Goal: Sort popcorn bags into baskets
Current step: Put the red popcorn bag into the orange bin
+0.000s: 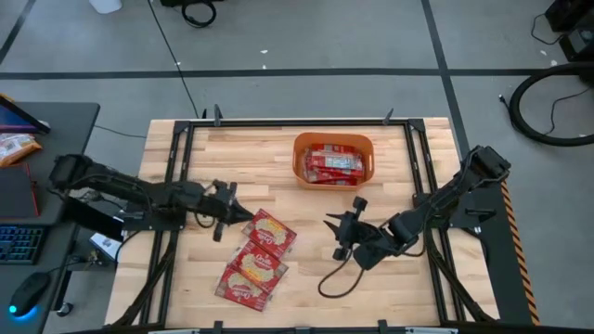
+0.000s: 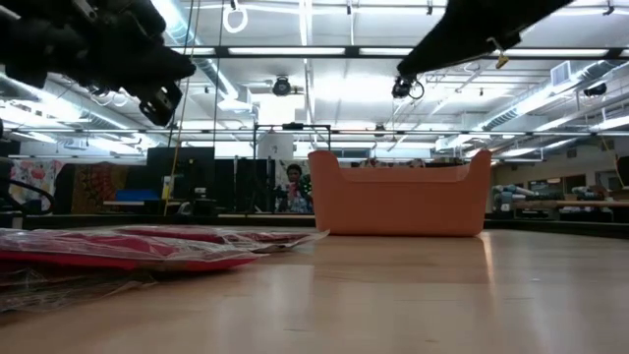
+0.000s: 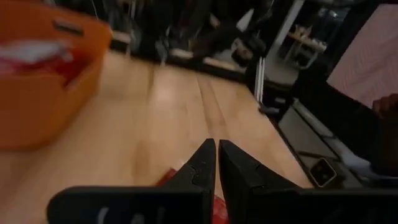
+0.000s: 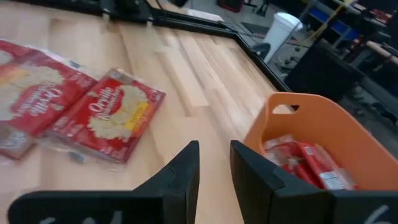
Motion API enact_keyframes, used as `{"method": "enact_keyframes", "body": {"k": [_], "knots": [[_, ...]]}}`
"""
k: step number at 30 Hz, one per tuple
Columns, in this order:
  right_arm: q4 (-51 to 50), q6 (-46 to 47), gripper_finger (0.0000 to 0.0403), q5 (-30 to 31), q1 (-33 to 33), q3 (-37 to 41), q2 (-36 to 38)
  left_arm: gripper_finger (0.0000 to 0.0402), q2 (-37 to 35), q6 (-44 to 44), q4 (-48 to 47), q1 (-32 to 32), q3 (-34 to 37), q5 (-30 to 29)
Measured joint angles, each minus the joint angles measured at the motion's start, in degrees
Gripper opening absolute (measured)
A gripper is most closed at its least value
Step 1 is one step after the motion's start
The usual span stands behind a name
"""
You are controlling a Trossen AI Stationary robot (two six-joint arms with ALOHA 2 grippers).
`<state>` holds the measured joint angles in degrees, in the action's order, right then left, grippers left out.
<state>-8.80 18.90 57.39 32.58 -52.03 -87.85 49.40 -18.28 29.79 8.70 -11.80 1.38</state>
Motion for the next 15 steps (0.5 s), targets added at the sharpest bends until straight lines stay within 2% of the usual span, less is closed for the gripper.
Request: {"method": "enact_keyframes", "body": {"k": [3,10,15], "knots": [[1.96,-2.19,0.0094,0.63,1.66,1.83,0.0,0.0025,5.6,-2.08,-2.39,2.68,-3.65,-3.1],[2.0,-8.28,0.0094,3.06,4.29,2.08,1.92,0.0027,17.19,-0.56,-19.77,8.2,-15.1,-12.65],[-0.48,-8.41,0.0094,3.63,4.63,2.08,2.71,0.0064,24.03,-0.37,-29.46,11.99,-22.13,-18.96]]}}
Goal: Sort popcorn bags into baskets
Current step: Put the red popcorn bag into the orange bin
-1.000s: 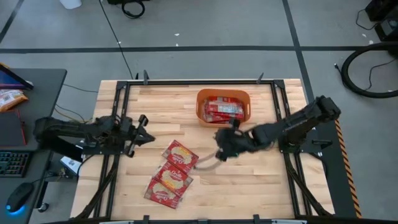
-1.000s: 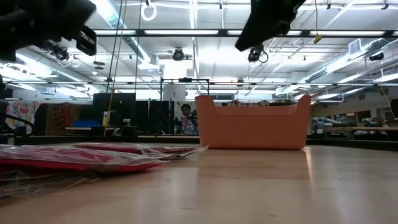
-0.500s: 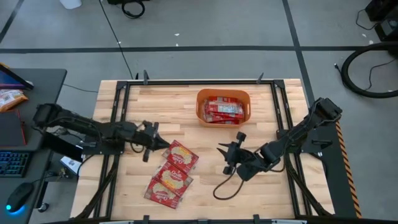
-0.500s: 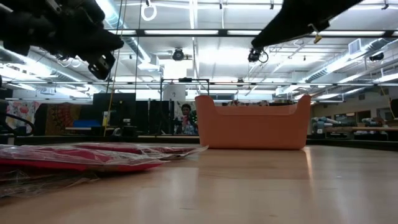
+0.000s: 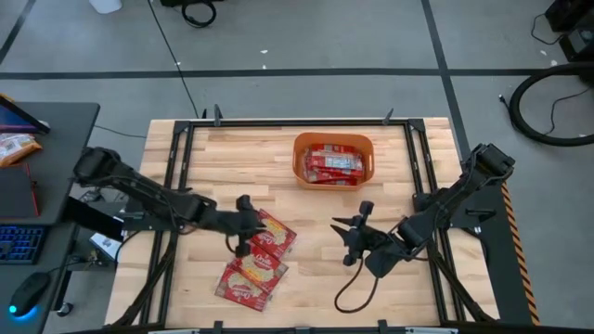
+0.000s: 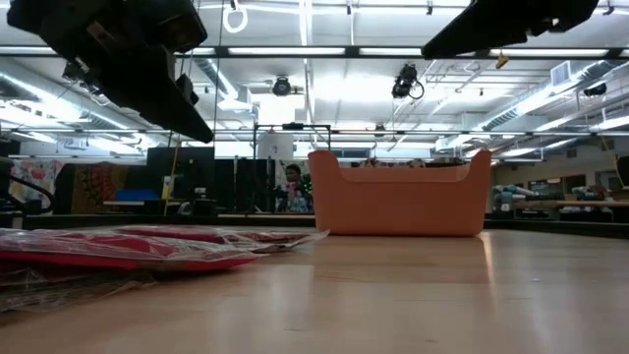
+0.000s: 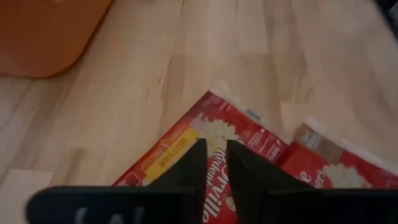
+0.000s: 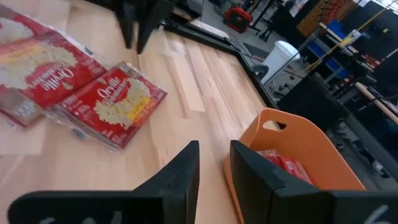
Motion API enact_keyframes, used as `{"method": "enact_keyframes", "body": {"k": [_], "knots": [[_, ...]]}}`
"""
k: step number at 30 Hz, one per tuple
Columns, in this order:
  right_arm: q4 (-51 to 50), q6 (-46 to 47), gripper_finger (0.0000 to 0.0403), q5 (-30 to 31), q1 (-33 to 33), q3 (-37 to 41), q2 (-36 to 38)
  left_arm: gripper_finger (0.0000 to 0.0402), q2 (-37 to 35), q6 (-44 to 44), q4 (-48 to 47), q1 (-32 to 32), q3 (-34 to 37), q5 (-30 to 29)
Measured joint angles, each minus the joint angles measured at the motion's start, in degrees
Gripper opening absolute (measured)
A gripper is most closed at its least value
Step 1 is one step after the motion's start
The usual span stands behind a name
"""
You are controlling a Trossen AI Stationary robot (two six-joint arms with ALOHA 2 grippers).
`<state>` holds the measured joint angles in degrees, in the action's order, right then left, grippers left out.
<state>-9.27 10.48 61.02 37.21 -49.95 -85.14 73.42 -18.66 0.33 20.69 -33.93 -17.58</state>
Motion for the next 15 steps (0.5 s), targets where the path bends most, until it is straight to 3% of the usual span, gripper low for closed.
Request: {"method": "enact_keyframes", "body": {"k": [8,15], "knots": [[-2.34,1.5,0.0094,0.34,-1.02,0.0,0.02,0.0172,8.08,3.75,-8.6,4.8,-8.91,-4.88],[-2.42,1.66,0.0094,0.32,-2.22,0.0,0.02,0.0198,16.79,6.51,-13.33,9.05,-13.73,-11.89]]}}
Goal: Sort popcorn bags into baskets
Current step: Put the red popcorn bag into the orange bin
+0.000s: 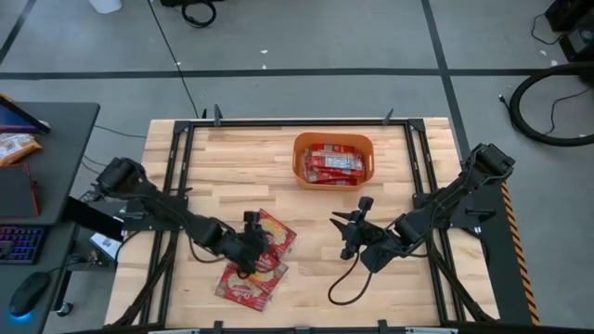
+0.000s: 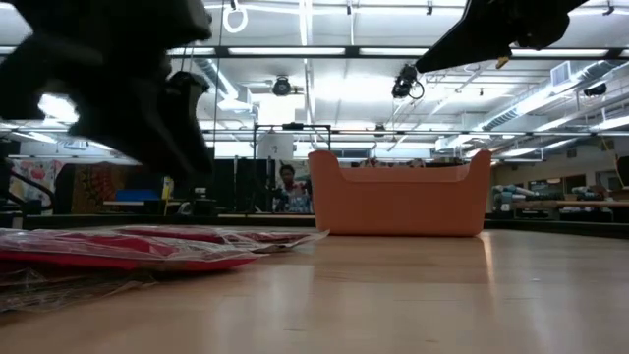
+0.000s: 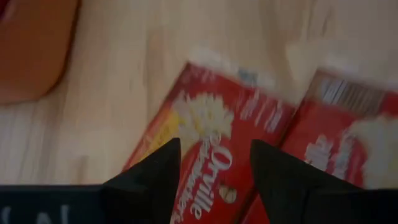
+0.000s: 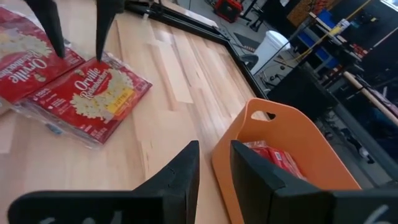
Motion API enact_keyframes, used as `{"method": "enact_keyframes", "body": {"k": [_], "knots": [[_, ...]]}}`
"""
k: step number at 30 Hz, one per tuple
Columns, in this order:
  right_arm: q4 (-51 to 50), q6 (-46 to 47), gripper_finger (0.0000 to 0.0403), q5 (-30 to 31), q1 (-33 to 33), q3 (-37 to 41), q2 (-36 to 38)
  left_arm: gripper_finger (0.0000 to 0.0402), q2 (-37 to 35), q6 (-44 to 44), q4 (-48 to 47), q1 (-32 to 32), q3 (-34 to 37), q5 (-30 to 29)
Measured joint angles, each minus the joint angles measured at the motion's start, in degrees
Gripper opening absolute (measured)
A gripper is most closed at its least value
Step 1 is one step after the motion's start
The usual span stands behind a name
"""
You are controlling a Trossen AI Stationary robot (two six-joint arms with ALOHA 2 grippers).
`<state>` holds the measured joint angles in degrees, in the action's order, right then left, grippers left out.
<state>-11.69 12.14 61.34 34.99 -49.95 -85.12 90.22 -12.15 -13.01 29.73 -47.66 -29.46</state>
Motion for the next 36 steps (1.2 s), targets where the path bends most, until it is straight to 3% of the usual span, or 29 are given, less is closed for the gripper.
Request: {"method": "enact_keyframes", "body": {"k": [8,25,30,36], "knots": [[0.05,0.29,0.0094,-0.94,-0.06,0.0,0.01,0.0191,7.17,0.73,-5.93,2.88,-3.38,-0.91],[0.47,0.25,0.0094,-1.44,-0.12,0.0,0.02,0.0184,12.43,7.37,-9.12,4.55,-3.96,-6.35],[1.06,-0.13,0.0094,-1.46,-0.12,0.46,0.02,0.0139,13.18,7.96,-9.19,4.2,-3.97,-5.38],[3.46,-1.7,0.0094,-1.57,-0.32,2.12,0.02,0.0043,13.26,6.58,-9.55,4.24,-3.89,-5.31]]}}
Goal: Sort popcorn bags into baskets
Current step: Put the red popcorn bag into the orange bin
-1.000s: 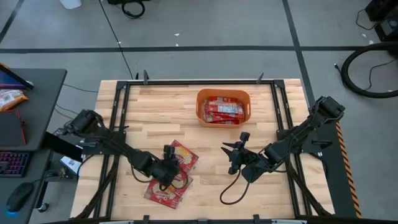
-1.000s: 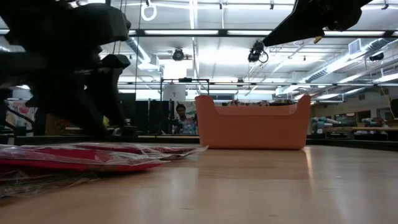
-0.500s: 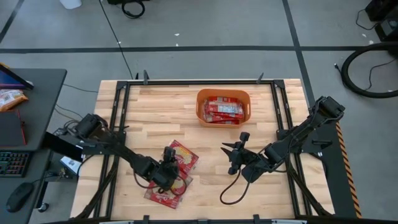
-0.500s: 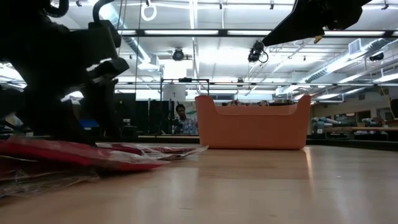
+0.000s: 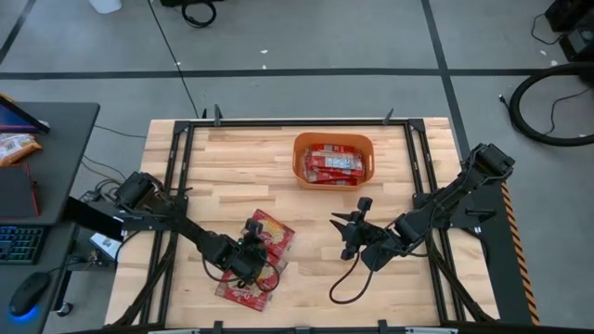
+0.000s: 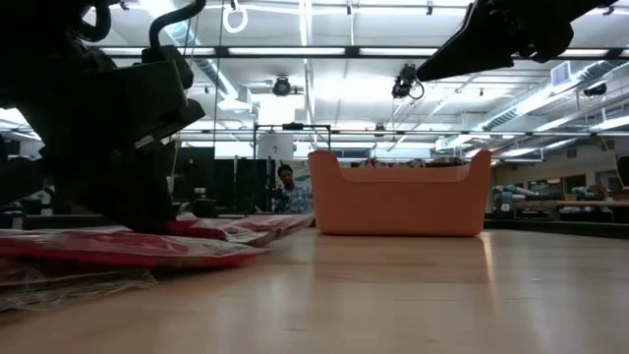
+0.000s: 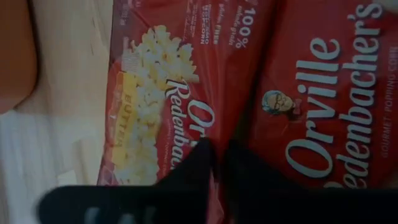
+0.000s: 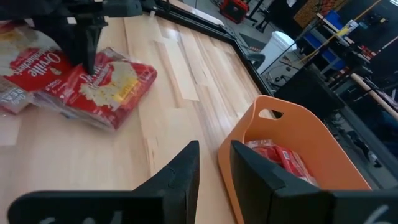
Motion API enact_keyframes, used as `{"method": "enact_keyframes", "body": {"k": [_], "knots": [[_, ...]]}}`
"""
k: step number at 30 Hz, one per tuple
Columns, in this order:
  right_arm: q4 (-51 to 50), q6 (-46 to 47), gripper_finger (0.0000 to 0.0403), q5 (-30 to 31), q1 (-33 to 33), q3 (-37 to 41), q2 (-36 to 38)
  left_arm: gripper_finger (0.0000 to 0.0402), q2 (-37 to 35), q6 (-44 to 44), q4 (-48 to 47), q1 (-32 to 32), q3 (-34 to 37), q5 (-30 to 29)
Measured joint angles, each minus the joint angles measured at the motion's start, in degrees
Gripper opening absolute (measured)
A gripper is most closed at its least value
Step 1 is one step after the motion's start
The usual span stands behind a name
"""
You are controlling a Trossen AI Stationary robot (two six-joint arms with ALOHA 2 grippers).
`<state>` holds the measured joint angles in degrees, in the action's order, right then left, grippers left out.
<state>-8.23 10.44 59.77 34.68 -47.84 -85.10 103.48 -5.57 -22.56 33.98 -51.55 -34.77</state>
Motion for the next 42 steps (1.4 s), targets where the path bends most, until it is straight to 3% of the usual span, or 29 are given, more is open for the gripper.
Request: {"method": "enact_keyframes", "body": {"k": [3,12,23,28,36,42], "knots": [[0.05,-0.36,0.0094,0.93,0.02,0.07,0.0,0.001,-0.17,-1.44,-2.05,-0.11,-1.87,0.04],[-3.48,0.42,0.0094,8.29,2.82,0.07,2.7,0.0011,-0.22,-2.77,-13.4,-6.39,-18.75,-0.44],[-27.03,26.19,0.0094,23.68,6.72,0.07,5.68,0.0011,-0.35,6.06,-11.01,-16.98,-34.08,-1.26],[-30.02,31.35,0.0094,26.4,7.32,0.09,5.68,0.0011,-0.39,10.93,-4.01,-24.7,-34.49,-0.25],[-30.05,32.07,0.0094,26.68,7.32,0.09,5.68,0.0011,4.46,14.31,10.72,-34.98,-34.54,9.11],[-30.05,32.62,0.0094,26.19,7.32,0.09,5.66,0.0011,12.2,18.36,19.33,-39.18,-34.54,5.64]]}}
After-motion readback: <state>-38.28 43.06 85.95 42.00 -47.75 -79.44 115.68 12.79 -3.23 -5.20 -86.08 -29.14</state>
